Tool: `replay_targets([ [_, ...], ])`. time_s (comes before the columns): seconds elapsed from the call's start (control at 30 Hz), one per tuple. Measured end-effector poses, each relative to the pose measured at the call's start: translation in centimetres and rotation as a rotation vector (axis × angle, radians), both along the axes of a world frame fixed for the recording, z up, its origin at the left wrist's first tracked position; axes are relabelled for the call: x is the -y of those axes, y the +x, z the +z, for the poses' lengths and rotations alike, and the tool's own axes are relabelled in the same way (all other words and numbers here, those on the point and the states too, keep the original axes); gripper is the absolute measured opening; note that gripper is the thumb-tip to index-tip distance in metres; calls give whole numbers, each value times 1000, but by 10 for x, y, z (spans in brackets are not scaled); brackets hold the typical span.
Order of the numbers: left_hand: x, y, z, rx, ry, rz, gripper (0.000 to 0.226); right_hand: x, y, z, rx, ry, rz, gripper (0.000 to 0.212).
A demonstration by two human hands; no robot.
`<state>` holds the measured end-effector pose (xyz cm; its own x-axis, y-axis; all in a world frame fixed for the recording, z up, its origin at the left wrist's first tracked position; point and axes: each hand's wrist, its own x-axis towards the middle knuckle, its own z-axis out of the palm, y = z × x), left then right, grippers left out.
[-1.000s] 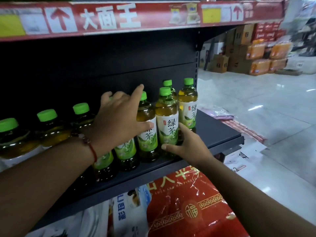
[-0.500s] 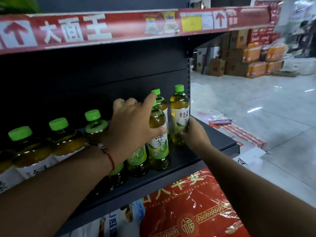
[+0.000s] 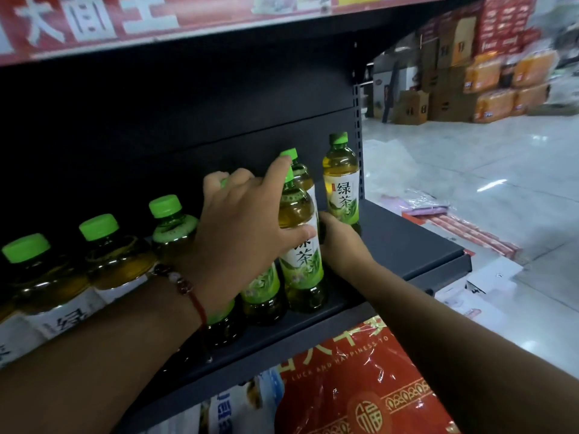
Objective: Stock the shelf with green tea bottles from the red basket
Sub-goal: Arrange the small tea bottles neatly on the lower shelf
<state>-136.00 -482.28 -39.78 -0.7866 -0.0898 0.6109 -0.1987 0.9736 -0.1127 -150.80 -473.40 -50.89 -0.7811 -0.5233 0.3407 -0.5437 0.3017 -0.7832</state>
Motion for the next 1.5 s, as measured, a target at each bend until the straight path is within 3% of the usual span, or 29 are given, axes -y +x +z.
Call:
replay_targets([
  [0.63,-6,3,5,56,-11,34,98,-75,8,-3,60,63,77,56],
  [1.1,-9,0,9,108,-46,72,98,-77,28,-12,63,17,27,57],
  [1.33,-7,-6,7,108,-85,123,108,-81,23,-1,150,81,113,61],
  [1.43,-16,-10,11,44,-101,52,108,-91,18,8,308,-120,122,60],
  [1.5,-22,-18,11,19,-141,-5,108,-97,12,13,395,-333,-66,50],
])
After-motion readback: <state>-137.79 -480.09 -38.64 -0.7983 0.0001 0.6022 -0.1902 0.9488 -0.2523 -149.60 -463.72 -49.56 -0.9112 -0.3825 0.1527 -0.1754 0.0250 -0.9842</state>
